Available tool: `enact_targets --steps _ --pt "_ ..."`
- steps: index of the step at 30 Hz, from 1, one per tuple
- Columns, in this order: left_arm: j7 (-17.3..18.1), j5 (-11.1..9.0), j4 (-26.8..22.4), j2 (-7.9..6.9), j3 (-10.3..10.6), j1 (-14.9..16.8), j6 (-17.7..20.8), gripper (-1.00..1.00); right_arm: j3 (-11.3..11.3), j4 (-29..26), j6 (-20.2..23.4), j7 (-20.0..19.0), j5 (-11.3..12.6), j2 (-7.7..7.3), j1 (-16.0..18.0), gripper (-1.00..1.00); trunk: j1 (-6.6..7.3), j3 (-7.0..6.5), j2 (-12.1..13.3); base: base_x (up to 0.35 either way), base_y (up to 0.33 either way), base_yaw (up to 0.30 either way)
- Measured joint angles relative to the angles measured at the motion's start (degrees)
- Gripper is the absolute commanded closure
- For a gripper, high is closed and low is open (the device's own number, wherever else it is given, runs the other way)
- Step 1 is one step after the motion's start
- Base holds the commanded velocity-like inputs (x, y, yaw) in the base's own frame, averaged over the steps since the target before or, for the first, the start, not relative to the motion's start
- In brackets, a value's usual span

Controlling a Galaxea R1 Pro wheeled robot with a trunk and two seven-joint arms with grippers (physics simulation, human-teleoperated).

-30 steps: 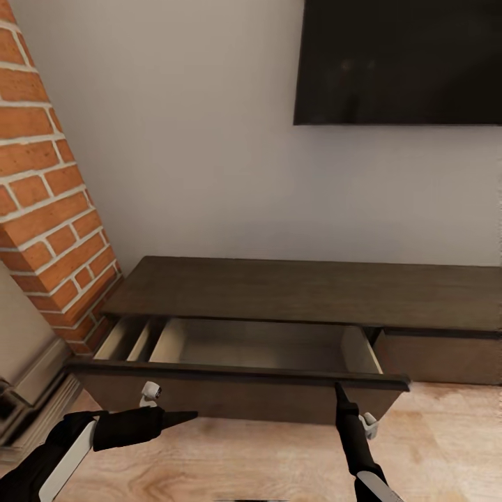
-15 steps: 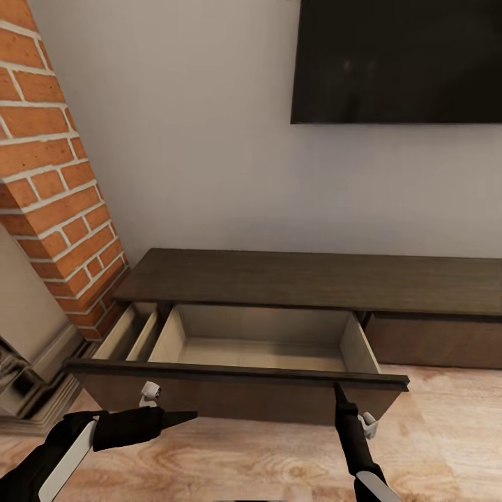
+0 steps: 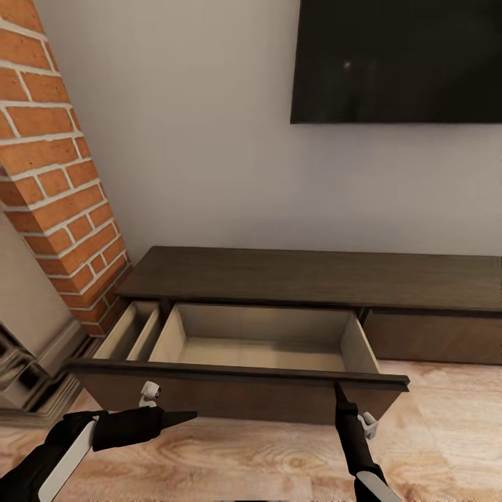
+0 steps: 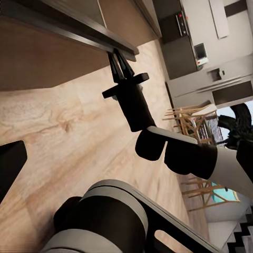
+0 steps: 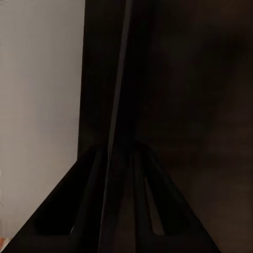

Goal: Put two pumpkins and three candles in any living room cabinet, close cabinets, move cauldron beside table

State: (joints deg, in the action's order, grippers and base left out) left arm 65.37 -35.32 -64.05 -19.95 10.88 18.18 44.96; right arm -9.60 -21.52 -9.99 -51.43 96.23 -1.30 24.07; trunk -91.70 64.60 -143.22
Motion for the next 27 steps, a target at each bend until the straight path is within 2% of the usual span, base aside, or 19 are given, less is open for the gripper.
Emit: enact_targets --steps 4,15,16,17,27 --pt "0.00 -0.02 0.01 0.06 0.01 0.01 -0.03 -1.00 0.28 0.29 0.75 0.35 0.83 -0.02 0.56 1.00 -0.01 0.00 0.01 -0.106 0.023 0.000" --pt "0.00 -0.06 0.01 -0.02 0.01 0.01 0.00 -1.00 0.36 0.27 0.69 1.14 0.78 -0.02 0.95 1.00 0.00 0.00 0.01 -0.018 0.002 0.000" --pt "0.00 -0.05 0.01 -0.02 0.01 0.01 0.01 -1.00 0.36 0.26 0.67 1.17 0.76 -0.02 0.96 -1.00 0.00 0.00 0.01 -0.010 0.000 0.000" --pt "-0.01 -0.06 -0.03 -0.03 -0.03 -0.03 0.03 -1.00 1.38 0.15 0.45 -0.22 1.23 -0.06 0.01 -1.00 0.01 0.01 0.00 -0.004 0.000 0.000" --pt "-0.01 0.01 -0.03 0.05 -0.03 -0.02 0.00 -1.00 1.39 0.14 0.71 -0.23 1.29 -0.05 -0.02 -1.00 0.00 0.01 0.00 -0.024 0.000 0.000"
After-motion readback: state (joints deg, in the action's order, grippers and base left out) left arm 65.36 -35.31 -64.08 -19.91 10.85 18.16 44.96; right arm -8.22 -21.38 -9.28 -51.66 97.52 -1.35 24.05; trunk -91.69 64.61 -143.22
